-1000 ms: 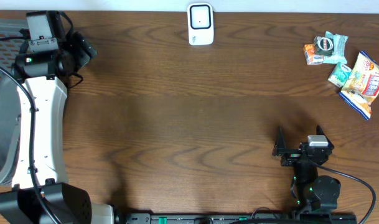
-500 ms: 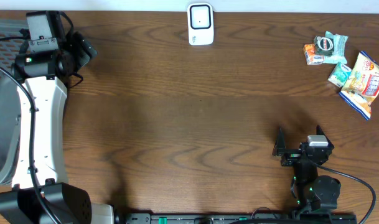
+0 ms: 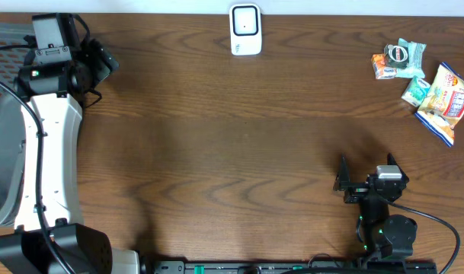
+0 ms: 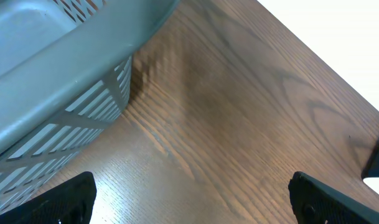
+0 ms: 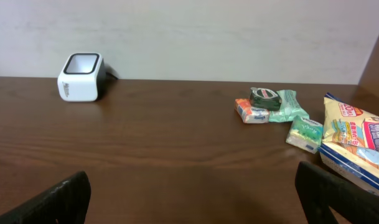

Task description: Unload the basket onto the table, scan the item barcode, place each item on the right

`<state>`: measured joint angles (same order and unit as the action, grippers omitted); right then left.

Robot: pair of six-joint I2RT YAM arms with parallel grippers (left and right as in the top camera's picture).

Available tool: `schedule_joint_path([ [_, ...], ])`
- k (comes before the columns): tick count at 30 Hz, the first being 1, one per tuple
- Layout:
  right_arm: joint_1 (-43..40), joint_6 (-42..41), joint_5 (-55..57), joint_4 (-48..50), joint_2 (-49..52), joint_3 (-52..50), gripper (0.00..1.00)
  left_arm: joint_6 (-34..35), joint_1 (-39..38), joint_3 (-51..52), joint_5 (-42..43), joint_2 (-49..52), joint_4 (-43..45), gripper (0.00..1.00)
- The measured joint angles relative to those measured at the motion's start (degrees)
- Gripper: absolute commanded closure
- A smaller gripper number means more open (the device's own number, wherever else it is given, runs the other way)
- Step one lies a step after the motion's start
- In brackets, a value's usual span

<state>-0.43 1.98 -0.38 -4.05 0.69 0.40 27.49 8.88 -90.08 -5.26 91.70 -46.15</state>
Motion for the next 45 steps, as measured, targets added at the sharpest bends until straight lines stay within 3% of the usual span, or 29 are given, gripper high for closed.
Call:
schedule_joint_path([
  [11,0.0,0.02,0.0,0.0,0.0,0.0,0.01,-3.98,-2.14,8.72,0.92,-1.05,-0.61,0.02],
  [20,0.0,0.15,0.02,0.0,0.0,0.0,0.01,-16.06,-8.79,30.25,1.75,-17.14,16.59,0.02],
  [27,0.0,0.15,0.02,0.0,0.0,0.0,0.01,-19.1,-8.79,52.17,1.9,-33.48,29.42,0.02],
  [36,0.0,0.15,0.02,0.0,0.0,0.0,0.01,-23.69,-8.79,66.29,5.53,-39.43,50.29,0.02],
  [45,0.0,0.15,0.02,0.0,0.0,0.0,0.01,-26.08,-8.79,74.34,8.28,-42.77,61.92,0.02],
])
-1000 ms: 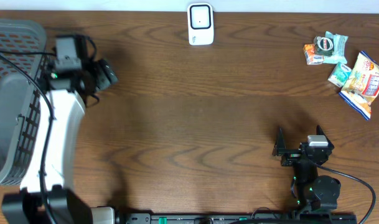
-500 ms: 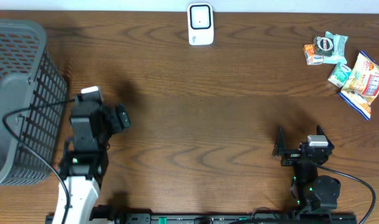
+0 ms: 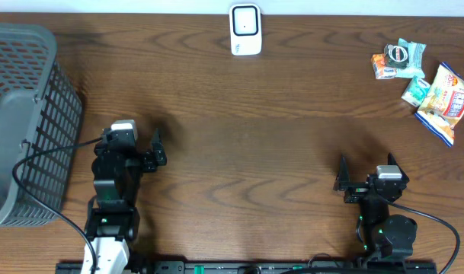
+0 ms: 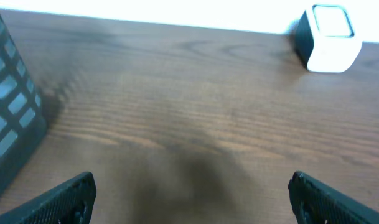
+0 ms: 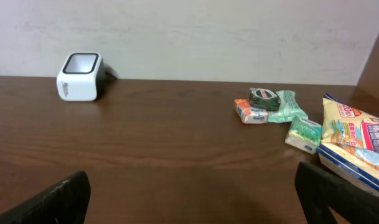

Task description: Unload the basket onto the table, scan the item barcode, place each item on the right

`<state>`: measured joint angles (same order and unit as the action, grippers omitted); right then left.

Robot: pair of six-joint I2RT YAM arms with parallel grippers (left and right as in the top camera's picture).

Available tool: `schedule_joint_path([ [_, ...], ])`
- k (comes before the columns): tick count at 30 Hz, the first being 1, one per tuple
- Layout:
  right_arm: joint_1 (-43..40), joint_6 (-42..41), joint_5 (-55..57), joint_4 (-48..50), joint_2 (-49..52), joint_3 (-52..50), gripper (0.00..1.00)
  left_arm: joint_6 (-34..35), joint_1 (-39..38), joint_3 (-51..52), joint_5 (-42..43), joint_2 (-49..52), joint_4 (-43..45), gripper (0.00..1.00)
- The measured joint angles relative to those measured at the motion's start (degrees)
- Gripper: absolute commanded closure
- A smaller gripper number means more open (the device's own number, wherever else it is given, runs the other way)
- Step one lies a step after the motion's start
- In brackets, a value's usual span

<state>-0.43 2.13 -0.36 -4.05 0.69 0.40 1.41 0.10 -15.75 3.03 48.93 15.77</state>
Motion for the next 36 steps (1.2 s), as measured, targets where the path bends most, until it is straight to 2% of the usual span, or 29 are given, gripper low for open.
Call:
schedule_joint_path([
  [12,0.0,0.0,0.0,0.0,0.0,0.0,0.01,0.0,0.0,10.6,0.26,-8.9,10.23,0.02],
  [25,0.0,0.0,0.0,0.0,0.0,0.0,0.01,-2.47,0.0,15.39,1.27,-20.94,8.41,0.02],
  [36,0.0,0.0,0.0,0.0,0.0,0.0,0.01,-5.88,0.0,15.39,3.08,-21.84,6.93,0.02],
])
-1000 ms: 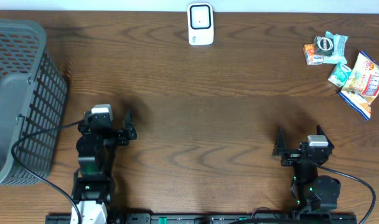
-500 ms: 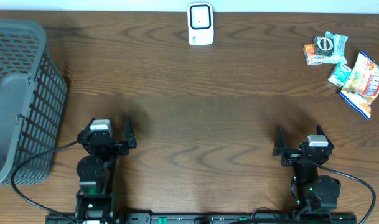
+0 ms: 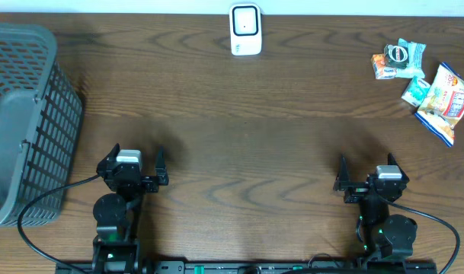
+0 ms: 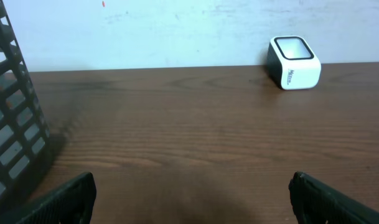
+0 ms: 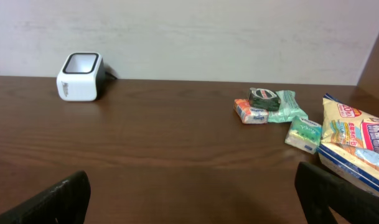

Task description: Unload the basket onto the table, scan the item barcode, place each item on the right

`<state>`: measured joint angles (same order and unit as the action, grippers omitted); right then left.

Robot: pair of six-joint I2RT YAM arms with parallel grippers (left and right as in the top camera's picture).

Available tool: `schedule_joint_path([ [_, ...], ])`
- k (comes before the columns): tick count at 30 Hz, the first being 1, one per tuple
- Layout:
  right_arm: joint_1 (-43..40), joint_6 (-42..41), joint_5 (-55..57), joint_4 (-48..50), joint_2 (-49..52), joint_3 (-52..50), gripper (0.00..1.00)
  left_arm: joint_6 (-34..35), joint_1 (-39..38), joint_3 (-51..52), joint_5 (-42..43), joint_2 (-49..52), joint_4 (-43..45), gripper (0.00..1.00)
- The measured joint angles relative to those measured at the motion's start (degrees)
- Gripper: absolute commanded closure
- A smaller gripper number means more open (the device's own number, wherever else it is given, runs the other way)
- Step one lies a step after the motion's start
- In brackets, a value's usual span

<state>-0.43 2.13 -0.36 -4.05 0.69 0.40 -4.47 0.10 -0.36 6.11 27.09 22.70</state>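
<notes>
The white barcode scanner (image 3: 245, 30) stands at the table's far edge, seen also in the left wrist view (image 4: 294, 54) and the right wrist view (image 5: 81, 68). Snack items lie at the far right: a large yellow bag (image 3: 445, 102) (image 5: 356, 142), a small green packet (image 3: 416, 91) (image 5: 306, 134), an orange packet (image 3: 382, 67) (image 5: 251, 112) and a dark round item on a green packet (image 3: 400, 53) (image 5: 265, 98). My left gripper (image 3: 132, 162) (image 4: 190, 199) is open and empty near the front left. My right gripper (image 3: 366, 173) (image 5: 192, 199) is open and empty at the front right.
A grey mesh basket (image 3: 26, 114) (image 4: 9, 124) stands at the left edge of the wooden table (image 3: 239, 137). A pale wall runs behind the table's far edge.
My left arm has drawn back toward the front edge and levelled, its wrist view now facing the scanner and back wall. The right arm and the items have not moved.
My left arm was stretched out over the basket at the far left, its gripper open beside the basket wall. Then it stood folded at the front left beside the basket. Now it sits lower and nearer the front. The right gripper stayed open and still throughout.
</notes>
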Motion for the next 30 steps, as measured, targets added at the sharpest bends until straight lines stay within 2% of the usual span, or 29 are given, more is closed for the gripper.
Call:
schedule_joint_path([
  [4,0.0,0.0,0.0,0.0,0.0,0.0,0.01,-0.09,0.0,0.0,0.02,-0.24,-2.4,0.02],
  [18,0.0,0.0,0.0,0.04,0.0,0.0,0.01,-0.02,0.0,0.0,-0.87,-9.99,-22.58,0.02],
  [30,0.0,0.0,0.0,0.0,0.0,0.0,0.01,2.73,0.0,-0.48,-3.06,-14.78,-24.04,0.02],
])
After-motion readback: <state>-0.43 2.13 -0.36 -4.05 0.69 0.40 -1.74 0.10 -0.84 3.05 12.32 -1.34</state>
